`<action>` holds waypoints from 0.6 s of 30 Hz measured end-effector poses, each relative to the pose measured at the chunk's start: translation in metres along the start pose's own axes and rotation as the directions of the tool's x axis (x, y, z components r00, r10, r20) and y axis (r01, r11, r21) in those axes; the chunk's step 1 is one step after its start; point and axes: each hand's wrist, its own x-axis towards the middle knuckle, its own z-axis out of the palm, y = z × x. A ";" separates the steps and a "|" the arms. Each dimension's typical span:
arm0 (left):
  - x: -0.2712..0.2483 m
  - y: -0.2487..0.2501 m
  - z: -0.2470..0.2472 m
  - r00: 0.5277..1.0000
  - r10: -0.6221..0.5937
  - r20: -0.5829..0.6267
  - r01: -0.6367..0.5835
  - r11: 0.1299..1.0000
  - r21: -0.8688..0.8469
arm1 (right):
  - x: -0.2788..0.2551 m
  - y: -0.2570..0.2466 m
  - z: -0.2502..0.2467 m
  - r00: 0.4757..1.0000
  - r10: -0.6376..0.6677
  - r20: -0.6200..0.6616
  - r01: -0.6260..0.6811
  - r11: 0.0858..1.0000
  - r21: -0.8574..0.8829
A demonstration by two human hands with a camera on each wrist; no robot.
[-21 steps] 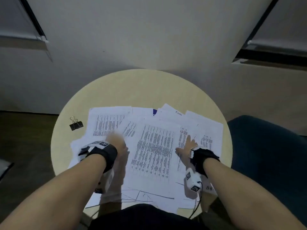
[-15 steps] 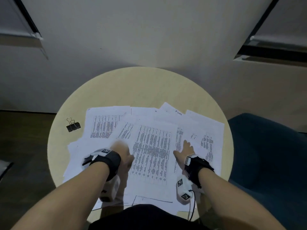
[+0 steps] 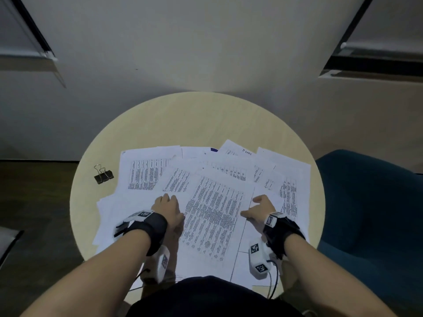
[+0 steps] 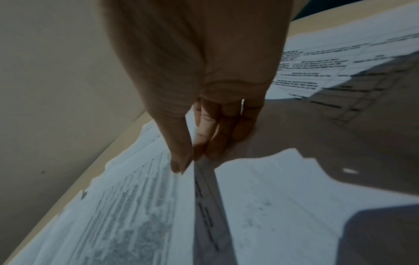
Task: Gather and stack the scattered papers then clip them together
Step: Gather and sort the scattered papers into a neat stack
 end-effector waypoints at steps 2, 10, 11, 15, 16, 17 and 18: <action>-0.005 -0.010 0.002 0.999 -0.041 -0.034 0.042 0.998 0.054 | 0.004 0.008 -0.002 0.998 -0.007 -0.064 0.003 0.998 -0.062; -0.031 -0.034 0.012 0.986 -0.070 0.149 0.019 0.947 0.319 | -0.008 0.008 -0.038 0.982 -0.109 -0.153 0.060 0.953 -0.298; -0.032 -0.033 0.015 0.992 -0.061 0.107 0.023 0.945 0.325 | -0.007 0.009 -0.042 0.982 -0.093 -0.163 0.044 0.958 -0.284; -0.034 -0.027 0.029 0.997 -0.065 0.039 0.043 0.907 0.418 | -0.008 0.017 -0.049 0.977 -0.081 -0.196 0.037 0.975 -0.220; -0.033 -0.026 0.031 0.996 -0.072 0.049 0.043 0.896 0.441 | -0.010 0.020 -0.049 0.981 -0.067 -0.184 0.029 0.979 -0.202; -0.032 -0.025 0.031 0.995 -0.075 0.069 0.035 0.890 0.455 | -0.014 0.023 -0.048 0.984 -0.062 -0.169 0.029 0.981 -0.194; -0.030 -0.023 0.032 0.993 -0.075 0.086 0.029 0.893 0.450 | -0.017 0.025 -0.047 0.986 -0.055 -0.155 0.024 0.981 -0.191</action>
